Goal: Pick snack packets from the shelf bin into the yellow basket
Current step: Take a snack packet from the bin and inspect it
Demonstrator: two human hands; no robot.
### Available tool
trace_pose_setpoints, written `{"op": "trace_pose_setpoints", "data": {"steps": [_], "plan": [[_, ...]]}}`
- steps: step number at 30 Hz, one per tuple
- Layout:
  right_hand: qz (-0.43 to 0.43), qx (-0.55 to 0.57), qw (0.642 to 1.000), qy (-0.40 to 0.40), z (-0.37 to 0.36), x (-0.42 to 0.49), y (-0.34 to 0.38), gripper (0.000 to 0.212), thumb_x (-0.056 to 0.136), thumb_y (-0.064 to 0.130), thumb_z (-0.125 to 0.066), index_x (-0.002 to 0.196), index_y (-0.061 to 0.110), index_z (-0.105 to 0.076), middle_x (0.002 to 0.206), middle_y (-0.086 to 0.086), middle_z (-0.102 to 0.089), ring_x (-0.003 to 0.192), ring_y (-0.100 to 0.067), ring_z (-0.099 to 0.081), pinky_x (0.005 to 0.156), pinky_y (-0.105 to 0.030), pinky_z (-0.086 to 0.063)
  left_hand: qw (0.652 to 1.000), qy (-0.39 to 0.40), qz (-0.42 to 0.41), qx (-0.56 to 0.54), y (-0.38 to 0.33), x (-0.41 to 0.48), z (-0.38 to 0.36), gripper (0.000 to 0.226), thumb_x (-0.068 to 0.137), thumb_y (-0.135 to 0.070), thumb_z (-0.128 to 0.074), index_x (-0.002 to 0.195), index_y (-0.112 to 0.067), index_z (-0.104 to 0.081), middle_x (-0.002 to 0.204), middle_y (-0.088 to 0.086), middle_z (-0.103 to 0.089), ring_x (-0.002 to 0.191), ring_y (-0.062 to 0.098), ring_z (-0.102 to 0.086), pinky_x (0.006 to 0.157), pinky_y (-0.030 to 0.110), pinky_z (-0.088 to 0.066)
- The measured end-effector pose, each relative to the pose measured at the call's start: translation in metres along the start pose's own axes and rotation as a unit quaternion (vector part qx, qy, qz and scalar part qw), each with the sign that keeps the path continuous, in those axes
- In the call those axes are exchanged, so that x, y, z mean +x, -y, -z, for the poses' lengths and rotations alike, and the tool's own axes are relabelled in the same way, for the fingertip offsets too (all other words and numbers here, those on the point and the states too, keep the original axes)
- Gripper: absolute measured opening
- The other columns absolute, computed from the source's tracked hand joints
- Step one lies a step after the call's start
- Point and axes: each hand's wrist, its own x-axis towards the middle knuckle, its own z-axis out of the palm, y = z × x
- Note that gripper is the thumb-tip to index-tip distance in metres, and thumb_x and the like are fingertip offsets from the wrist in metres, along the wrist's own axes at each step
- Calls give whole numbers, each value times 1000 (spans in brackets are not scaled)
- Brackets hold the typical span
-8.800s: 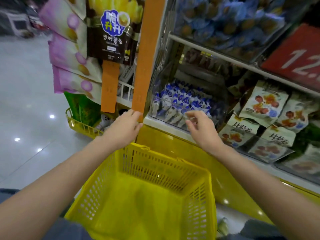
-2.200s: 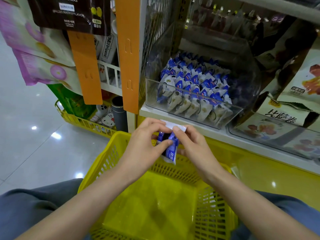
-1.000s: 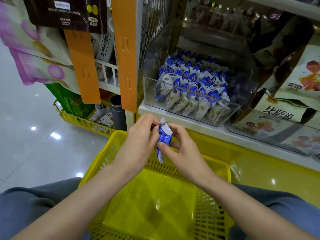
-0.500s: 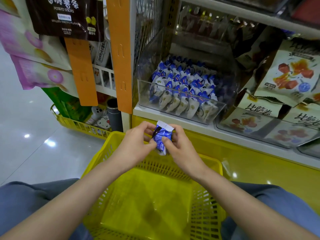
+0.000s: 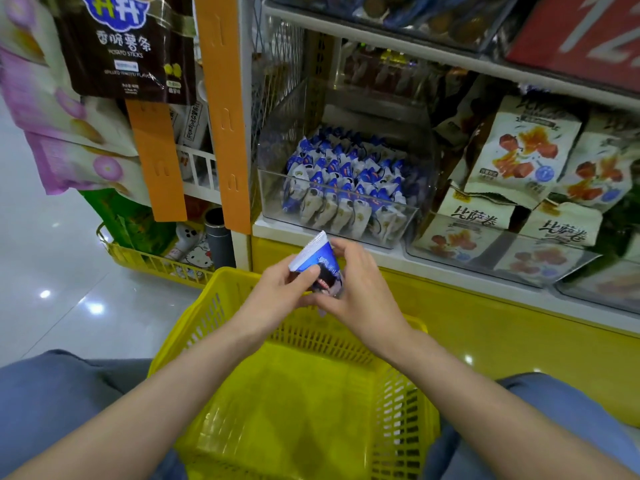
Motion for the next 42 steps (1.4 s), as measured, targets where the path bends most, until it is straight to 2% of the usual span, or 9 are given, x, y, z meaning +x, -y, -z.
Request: {"op": "trace_pose_setpoints", "data": {"steps": [3,6,10,15,20,27,32,37,42], "plan": [[-57,84,995,27,11,2,3,62,73,34,-75,126,23,-46,105,13,-52,80,6,-45,71,-2,-36,999,12,-4,38,-2,-5,1,18,96,-9,-44,112,-9,-53,94,11,-65,78,10,-65,70,25,-56],[-58,88,994,27,24,5,3,17,88,31,-59,98,18,-62,79,7,-62,63,1,-51,61,-24,-43,996,48,4,71,-5,-12,7,10,95,-7,-44,103,-6,-50,88,9,-62,74,9,-63,67,22,-54],[-59,80,994,39,29,4,13,23,92,30,-54,81,11,-61,72,-8,-64,63,-22,-59,62,-42,-49,996,14,-9,93,-16,-19,10,11,94,-13,-48,102,-10,-56,87,3,-65,72,7,-60,61,18,-45],[-80,193,977,-31,34,11,28,16,93,24,-53,80,14,-57,70,-4,-63,51,-5,-60,46,-27,-53,989,24,-12,146,-34,-15,20,34,85,-24,-64,116,-15,-57,107,1,-68,94,6,-65,77,16,-51],[-74,299,951,-33,34,40,41,14,96,15,-45,91,14,-58,81,-6,-66,63,-5,-65,55,-19,-54,990,-48,-48,124,-41,1,41,33,83,-22,-67,113,-18,-57,110,-1,-66,102,11,-62,86,22,-49],[-72,-13,996,-48,33,157,28,25,94,27,-51,107,9,-64,95,-3,-66,92,-17,-61,72,-19,-39,986,-147,-60,51,-41,37,68,34,86,-24,-64,117,-14,-55,111,2,-64,102,13,-60,76,18,-46],[-177,-158,968,79,15,211,11,40,88,34,-60,58,11,-46,57,-7,-46,52,-19,-46,50,-27,-32,981,-186,-56,-2,-37,55,80,38,87,-23,-61,122,-16,-49,115,3,-61,105,15,-58,77,21,-46],[-155,-168,972,55,10,217,10,19,88,27,-60,74,14,-63,65,-4,-56,64,-20,-55,60,-29,-42,979,-197,-47,-37,-33,63,90,38,88,-23,-59,124,-15,-47,115,3,-62,98,12,-61,59,18,-48],[-100,-75,987,-103,36,188,24,9,93,27,-53,89,19,-52,74,6,-52,71,-14,-52,65,-25,-46,972,-222,-16,-76,-30,64,91,30,91,-24,-56,118,-14,-48,116,6,-57,92,14,-62,55,24,-56]]}}
